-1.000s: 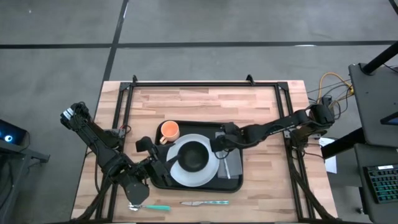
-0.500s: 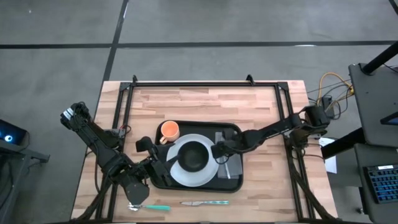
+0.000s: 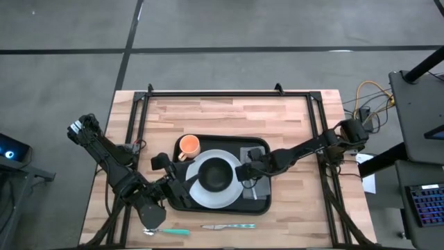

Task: Set up tray
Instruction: Put the blue fork on top of the gray napkin

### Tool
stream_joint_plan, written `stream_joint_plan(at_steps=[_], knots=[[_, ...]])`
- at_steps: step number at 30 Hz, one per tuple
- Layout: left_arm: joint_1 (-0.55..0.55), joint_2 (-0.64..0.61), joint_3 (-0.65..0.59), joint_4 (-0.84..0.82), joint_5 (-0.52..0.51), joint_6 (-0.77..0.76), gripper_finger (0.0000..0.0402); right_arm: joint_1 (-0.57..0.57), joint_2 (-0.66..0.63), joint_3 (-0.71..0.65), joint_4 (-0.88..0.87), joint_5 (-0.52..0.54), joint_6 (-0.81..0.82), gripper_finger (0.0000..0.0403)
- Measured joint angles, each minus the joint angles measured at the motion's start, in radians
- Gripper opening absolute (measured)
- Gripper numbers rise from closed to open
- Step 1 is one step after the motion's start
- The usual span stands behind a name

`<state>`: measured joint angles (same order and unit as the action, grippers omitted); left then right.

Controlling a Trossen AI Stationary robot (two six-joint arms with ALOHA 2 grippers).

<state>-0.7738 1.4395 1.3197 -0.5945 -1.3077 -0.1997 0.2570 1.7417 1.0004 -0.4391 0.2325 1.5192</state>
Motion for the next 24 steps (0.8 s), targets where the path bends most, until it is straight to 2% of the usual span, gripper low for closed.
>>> stream_joint_plan(at_steps=[12,15,18,24], knots=[[-0.013,0.000,0.000,0.000,0.000,-0.009,0.0204,-0.004,0.073,0.010,0.002,-0.027,-0.028,0.0089],[-0.013,0.000,0.002,0.000,0.000,-0.009,0.0204,-0.005,0.068,0.010,-0.008,-0.029,-0.032,0.0068],[-0.013,-0.001,0.002,0.000,0.000,-0.009,0.0204,-0.005,0.056,0.010,-0.028,-0.033,-0.034,0.0025],[-0.013,-0.001,0.002,-0.001,0.004,-0.009,0.0204,-0.005,0.045,0.035,-0.081,-0.028,-0.031,0.0012]])
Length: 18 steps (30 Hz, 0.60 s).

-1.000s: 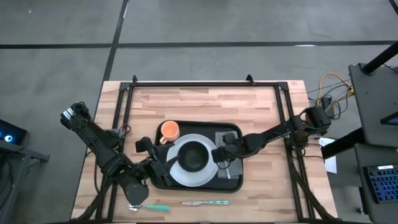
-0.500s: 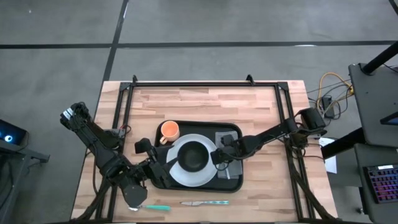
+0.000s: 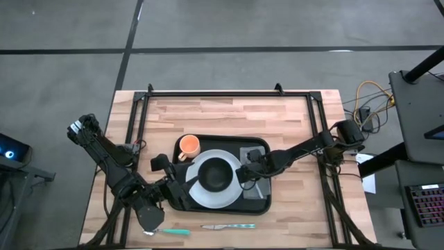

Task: Set up tray
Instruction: Put the blue fork on top of the gray napkin

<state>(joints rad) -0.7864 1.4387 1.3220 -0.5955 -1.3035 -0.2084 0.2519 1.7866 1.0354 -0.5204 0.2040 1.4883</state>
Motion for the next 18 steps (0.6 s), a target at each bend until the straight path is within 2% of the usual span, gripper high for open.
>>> stream_joint_plan(at_steps=[3,9,16,18], knots=[[0.000,0.000,0.000,0.001,0.036,0.000,0.0204,-0.001,0.000,0.065,-0.131,0.014,0.004,0.0011],[0.000,0.000,0.000,0.001,0.045,0.000,0.0204,-0.001,0.024,0.221,-0.418,0.090,0.057,0.0010],[0.000,-0.001,0.000,-0.001,0.045,0.000,0.0204,-0.004,0.222,0.346,-0.571,0.067,0.027,0.0009],[0.000,-0.002,0.000,-0.003,0.044,0.000,0.0204,-0.005,0.270,0.401,-0.664,0.084,0.015,0.0009]])
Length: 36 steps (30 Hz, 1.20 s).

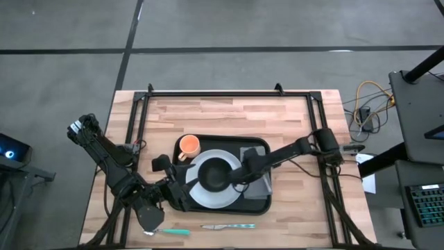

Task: Set up tray
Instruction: Put the blue fork on top of the gray napkin

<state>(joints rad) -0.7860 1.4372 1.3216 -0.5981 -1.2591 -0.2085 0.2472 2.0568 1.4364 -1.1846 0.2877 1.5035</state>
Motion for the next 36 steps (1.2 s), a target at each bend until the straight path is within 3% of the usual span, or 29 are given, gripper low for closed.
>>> stream_joint_plan(at_steps=[2,6,17,36], knots=[[-0.001,-0.001,0.000,-0.004,0.000,0.000,0.0204,0.001,0.024,0.054,-0.088,0.040,0.035,0.0009],[-0.001,-0.003,0.000,-0.006,0.000,-0.011,0.0204,-0.004,0.053,0.118,-0.094,0.063,0.019,0.0009],[-0.006,-0.003,0.000,-0.007,0.002,-0.014,0.0204,-0.017,0.089,0.112,-0.076,0.102,0.031,0.0012],[-0.006,-0.003,0.003,-0.009,0.003,-0.011,0.0204,-0.009,0.098,0.170,-0.037,0.099,-0.045,0.0094]])
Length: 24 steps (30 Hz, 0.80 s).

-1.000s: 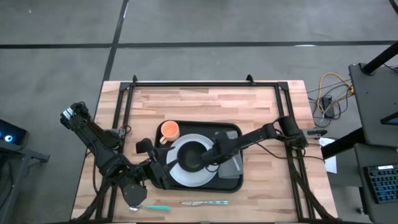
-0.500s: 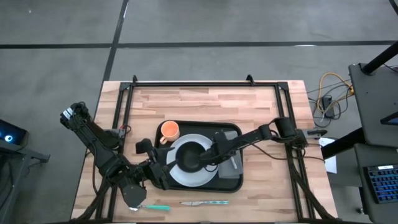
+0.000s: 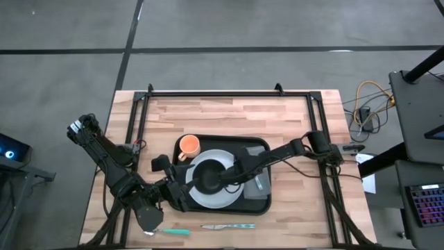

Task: Set up tray
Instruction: Put the blue fork on top of the gray napkin

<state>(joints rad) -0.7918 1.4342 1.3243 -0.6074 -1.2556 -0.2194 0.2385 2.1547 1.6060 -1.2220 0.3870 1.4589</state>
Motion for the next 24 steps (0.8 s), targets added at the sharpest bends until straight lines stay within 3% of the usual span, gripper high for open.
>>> stream_joint_plan(at_steps=[4,12,19,24], knots=[[0.000,0.000,0.000,0.000,0.000,0.000,0.0204,0.007,0.000,0.035,-0.041,-0.001,-0.022,0.0097],[0.000,0.000,0.000,0.001,0.000,0.004,0.0204,0.007,-0.003,0.077,-0.288,0.028,-0.001,0.0083],[0.000,0.000,0.000,0.001,0.000,0.004,0.0204,0.018,-0.065,0.050,-0.231,0.052,-0.112,0.0074],[-0.002,0.000,0.000,0.001,0.017,-0.003,0.0204,0.019,-0.214,-0.073,-0.216,0.061,-0.095,0.0073]])
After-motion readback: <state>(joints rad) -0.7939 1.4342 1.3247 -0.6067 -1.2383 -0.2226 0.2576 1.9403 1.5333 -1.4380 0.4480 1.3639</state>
